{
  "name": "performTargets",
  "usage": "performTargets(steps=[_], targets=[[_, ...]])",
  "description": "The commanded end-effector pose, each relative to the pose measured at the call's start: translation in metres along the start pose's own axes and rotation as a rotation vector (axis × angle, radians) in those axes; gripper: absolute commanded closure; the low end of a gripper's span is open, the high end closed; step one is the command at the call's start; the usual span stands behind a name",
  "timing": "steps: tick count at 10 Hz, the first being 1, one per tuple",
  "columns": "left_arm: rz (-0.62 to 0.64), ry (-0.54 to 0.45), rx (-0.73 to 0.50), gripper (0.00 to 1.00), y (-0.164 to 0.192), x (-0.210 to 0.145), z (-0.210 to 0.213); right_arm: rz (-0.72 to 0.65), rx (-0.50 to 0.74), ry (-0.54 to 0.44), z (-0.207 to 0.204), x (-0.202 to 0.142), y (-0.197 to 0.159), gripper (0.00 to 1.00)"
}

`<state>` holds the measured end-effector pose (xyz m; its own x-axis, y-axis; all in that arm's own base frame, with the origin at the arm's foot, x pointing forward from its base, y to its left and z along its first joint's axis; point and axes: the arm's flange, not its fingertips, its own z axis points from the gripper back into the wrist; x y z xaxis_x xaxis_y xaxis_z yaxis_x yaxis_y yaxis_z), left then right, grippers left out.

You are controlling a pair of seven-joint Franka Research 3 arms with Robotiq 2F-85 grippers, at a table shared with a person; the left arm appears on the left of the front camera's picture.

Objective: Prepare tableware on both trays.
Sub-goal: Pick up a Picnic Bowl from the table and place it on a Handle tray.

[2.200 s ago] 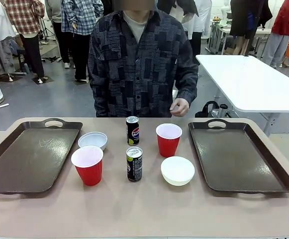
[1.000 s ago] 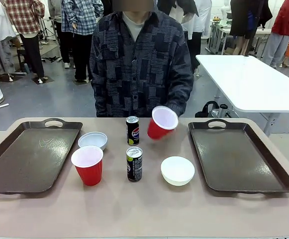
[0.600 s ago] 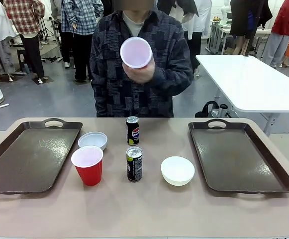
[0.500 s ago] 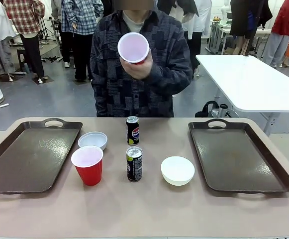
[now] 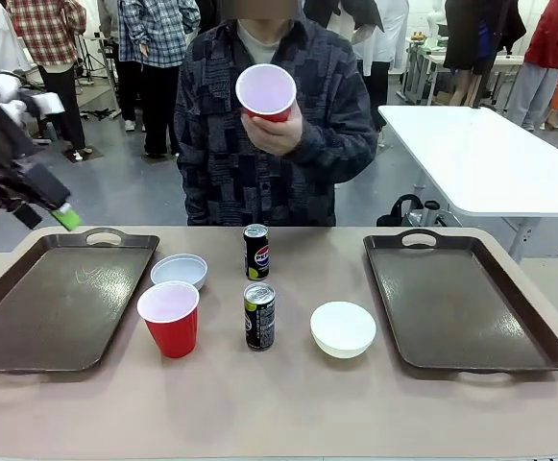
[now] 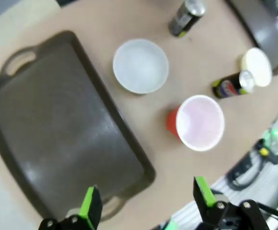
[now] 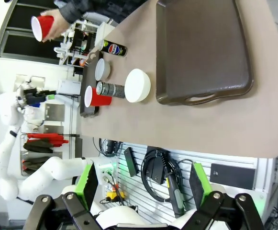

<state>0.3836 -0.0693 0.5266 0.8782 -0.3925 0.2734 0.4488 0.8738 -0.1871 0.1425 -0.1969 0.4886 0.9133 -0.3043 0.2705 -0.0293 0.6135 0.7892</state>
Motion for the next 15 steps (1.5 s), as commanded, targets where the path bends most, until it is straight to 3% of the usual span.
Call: performTargets(steps=[1,3,6,7,11,13,15], targets=[[0.022,0.063,0.082,0.0,0.007,0.039,-0.017,0.018,0.029,-0.009,0.001,0.0,0.0,0.0],[0.085,0.117,0.05,0.0,0.011,0.064,-0.044,0.018,0.029,-0.009,0.001,0.0,0.0,0.0],[0.194,0.121,0.056,0.0,0.026,0.088,-0.073,0.018,0.029,-0.009,0.001,0.0,0.0,0.0],[0.111,0.128,0.045,0.0,0.019,0.07,-0.067,0.018,0.029,-0.009,0.001,0.0,0.0,0.0],[0.111,0.128,0.045,0.0,0.019,0.07,-0.067,0.018,0.029,-0.009,0.001,0.0,0.0,0.0],[0.157,0.141,0.055,0.0,0.015,0.099,-0.09,0.018,0.029,-0.009,0.001,0.0,0.0,0.0],[0.12,0.143,0.18,0.0,-0.002,0.13,-0.128,0.018,0.029,-0.009,0.001,0.0,0.0,0.0]])
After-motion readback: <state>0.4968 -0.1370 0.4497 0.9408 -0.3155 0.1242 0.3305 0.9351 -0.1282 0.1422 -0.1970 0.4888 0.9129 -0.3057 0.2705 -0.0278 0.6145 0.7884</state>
